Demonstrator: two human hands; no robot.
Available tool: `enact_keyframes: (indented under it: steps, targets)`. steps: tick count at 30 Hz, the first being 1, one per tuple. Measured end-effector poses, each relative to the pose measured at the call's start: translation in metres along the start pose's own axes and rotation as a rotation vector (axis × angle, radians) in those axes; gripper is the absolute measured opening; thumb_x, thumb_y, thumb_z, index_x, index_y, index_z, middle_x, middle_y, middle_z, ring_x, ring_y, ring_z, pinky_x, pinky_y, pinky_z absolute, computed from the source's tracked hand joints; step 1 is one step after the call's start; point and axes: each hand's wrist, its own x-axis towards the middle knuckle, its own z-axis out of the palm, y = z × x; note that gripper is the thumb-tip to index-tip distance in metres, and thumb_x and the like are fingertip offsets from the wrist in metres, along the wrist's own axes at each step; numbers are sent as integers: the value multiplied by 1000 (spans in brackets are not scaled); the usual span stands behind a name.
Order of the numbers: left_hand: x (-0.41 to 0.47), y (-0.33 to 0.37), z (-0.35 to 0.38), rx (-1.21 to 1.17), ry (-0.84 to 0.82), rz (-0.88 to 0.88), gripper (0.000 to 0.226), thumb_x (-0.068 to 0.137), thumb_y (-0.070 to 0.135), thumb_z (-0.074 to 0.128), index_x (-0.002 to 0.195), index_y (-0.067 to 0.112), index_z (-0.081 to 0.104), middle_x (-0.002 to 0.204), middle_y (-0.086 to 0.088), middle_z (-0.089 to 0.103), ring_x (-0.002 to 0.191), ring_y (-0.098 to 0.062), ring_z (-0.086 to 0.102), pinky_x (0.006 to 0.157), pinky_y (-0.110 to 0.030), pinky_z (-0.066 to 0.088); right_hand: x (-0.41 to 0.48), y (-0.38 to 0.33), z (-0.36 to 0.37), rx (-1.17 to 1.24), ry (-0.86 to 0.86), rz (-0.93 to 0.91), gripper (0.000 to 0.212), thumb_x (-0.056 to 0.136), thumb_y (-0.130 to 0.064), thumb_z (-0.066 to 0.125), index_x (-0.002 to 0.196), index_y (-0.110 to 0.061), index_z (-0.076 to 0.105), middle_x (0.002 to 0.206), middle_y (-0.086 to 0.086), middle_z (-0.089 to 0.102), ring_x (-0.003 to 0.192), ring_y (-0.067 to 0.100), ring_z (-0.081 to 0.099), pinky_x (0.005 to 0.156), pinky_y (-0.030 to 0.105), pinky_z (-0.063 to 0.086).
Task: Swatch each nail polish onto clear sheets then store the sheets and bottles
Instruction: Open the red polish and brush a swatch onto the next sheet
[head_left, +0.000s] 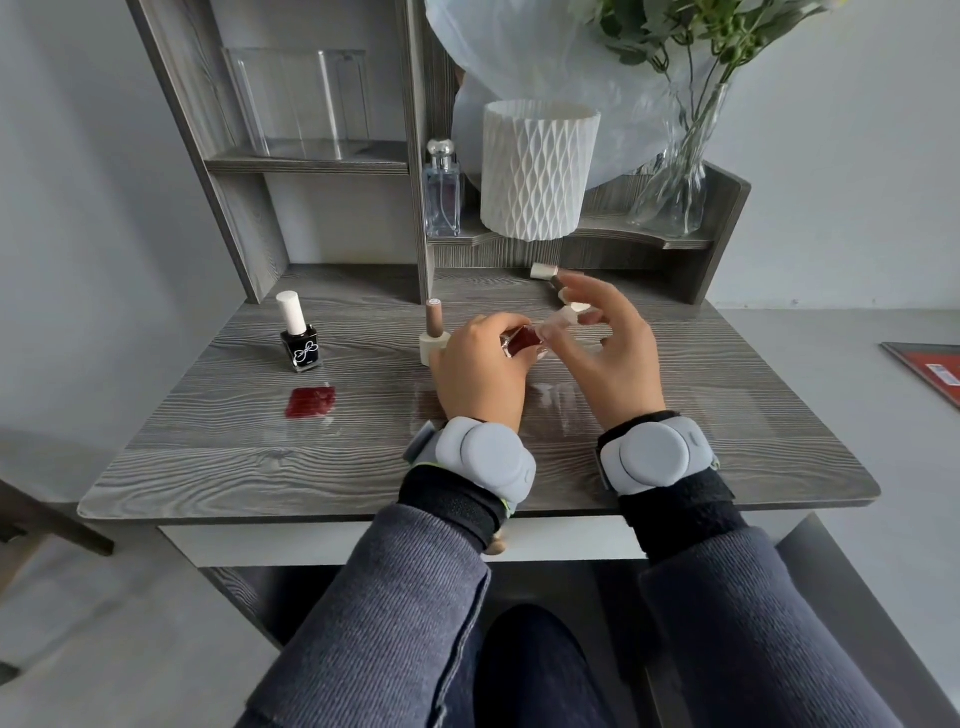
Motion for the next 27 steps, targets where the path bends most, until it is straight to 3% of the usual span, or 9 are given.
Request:
enact_keyframes:
  steps: [4, 7, 12, 17, 20, 22, 27]
  targets:
    - [-1, 7, -2, 23, -7, 18, 20, 74, 24, 77, 93, 30, 72, 90, 6, 70, 90, -20, 63, 84, -43, 46, 1, 0, -1, -24, 52, 219, 40, 77, -49, 74, 96, -17, 59, 87, -10, 61, 81, 8, 57, 72, 27, 46]
    - [-1, 8, -4, 57, 0, 37, 18, 74, 30, 76, 92, 31, 72, 90, 6, 70, 92, -21, 62, 83, -44, 45, 1, 2, -2, -78, 85, 234, 40, 80, -50, 71, 87, -12, 61, 77, -8, 61, 72, 11, 55, 66, 29, 44]
    - [-2, 6, -3, -6, -46, 31, 18, 76, 32, 75, 94, 28, 72, 92, 5, 71, 89, -18, 64, 83, -44, 48, 2, 1, -1, -59, 112, 156, 27, 83, -37, 73, 88, -13, 63, 80, -8, 62, 75, 9, 55, 68, 25, 42]
    - [-2, 4, -2, -24, -59, 16, 22, 78, 32, 74, 98, 25, 72, 95, 4, 72, 90, -18, 65, 83, -42, 48, 1, 4, 0, -44, 65, 28, 13, 87, -23, 70, 98, -17, 66, 87, -11, 63, 87, 21, 58, 80, 35, 46]
    - [-2, 2, -2, -33, -74, -6, 20, 78, 33, 74, 97, 26, 72, 92, 5, 73, 89, -17, 65, 82, -41, 49, 1, 4, 0, -68, -8, -30, 23, 89, -12, 65, 111, -17, 67, 96, -10, 65, 89, 17, 56, 81, 28, 38]
    - [-2, 3, -2, -36, -79, -10, 20, 78, 32, 74, 97, 24, 73, 91, 3, 73, 88, -18, 65, 80, -41, 50, 1, 2, 1, -52, -29, -45, 30, 90, -8, 62, 119, -17, 64, 104, -8, 69, 94, 14, 59, 84, 28, 41]
    - [-2, 6, -3, -46, -97, -14, 22, 78, 28, 74, 99, 21, 73, 91, 1, 73, 87, -18, 66, 77, -39, 51, 0, 1, 1, 54, 13, 96, 39, 86, -31, 71, 120, -17, 57, 105, -6, 68, 97, 9, 61, 83, 20, 45]
